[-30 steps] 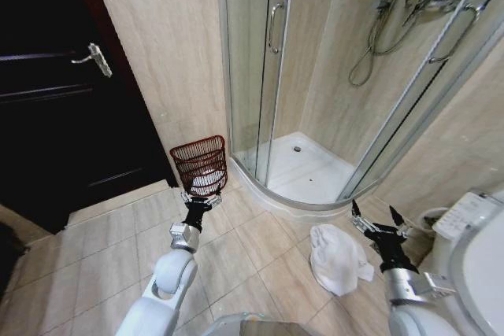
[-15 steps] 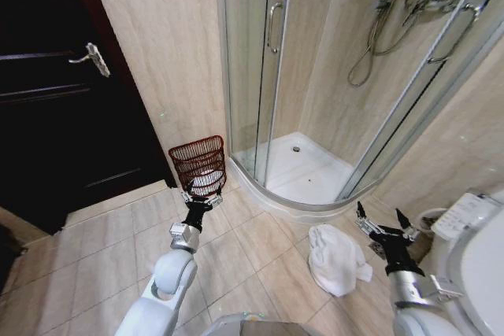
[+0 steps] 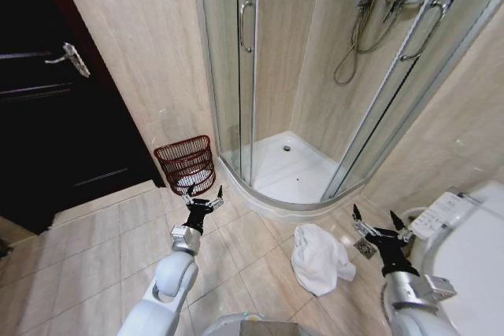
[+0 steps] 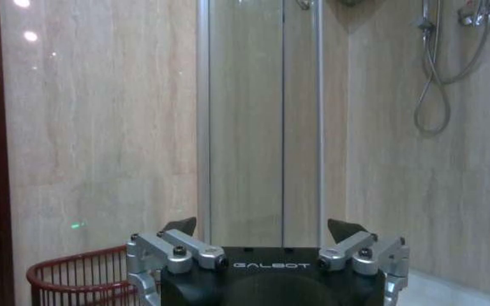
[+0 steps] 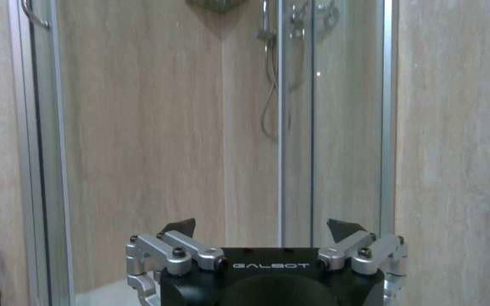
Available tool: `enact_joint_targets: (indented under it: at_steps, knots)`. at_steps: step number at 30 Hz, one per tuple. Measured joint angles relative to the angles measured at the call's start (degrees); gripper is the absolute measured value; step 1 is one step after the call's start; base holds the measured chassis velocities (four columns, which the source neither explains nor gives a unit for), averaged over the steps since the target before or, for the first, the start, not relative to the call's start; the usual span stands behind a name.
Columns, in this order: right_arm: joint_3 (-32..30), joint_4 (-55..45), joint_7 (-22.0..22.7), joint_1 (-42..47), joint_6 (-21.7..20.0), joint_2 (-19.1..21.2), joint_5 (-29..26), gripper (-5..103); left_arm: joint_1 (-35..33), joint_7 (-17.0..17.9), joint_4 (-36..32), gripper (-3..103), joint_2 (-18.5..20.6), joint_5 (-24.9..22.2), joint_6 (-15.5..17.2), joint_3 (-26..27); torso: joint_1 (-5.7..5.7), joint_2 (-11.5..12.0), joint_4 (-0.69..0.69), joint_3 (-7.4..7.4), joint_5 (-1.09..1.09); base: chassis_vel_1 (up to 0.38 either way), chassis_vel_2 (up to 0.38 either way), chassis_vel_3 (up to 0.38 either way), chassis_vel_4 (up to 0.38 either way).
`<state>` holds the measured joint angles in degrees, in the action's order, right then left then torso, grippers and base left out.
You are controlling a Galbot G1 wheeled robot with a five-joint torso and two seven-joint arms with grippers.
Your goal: Discard the used towel into the hamper.
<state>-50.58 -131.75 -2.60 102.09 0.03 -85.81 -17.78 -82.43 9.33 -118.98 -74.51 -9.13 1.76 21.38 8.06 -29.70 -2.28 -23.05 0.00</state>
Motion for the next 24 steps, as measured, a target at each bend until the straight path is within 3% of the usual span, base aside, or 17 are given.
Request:
enact_joint_targets:
  at_steps: [12,24]
  knots:
    - [-0.3,0.5,0.7,-0.7,0.3,-0.8,-0.3,100,0.7,0.8,1.0,100,0.2,-0.6,0.1,-0.1,0.00,0.0,0.02,0.00,-0.01,-0.003,0.002,0.003,-0.005]
    - [-0.2,-1.5,0.4,-0.9,0.0,-0.8,-0.1,100,1.2,1.8,0.9,100,0.4,-0.4,-1.5,0.0,0.00,0.0,0.01,0.00,0.01,-0.110,0.111,0.121,-0.100]
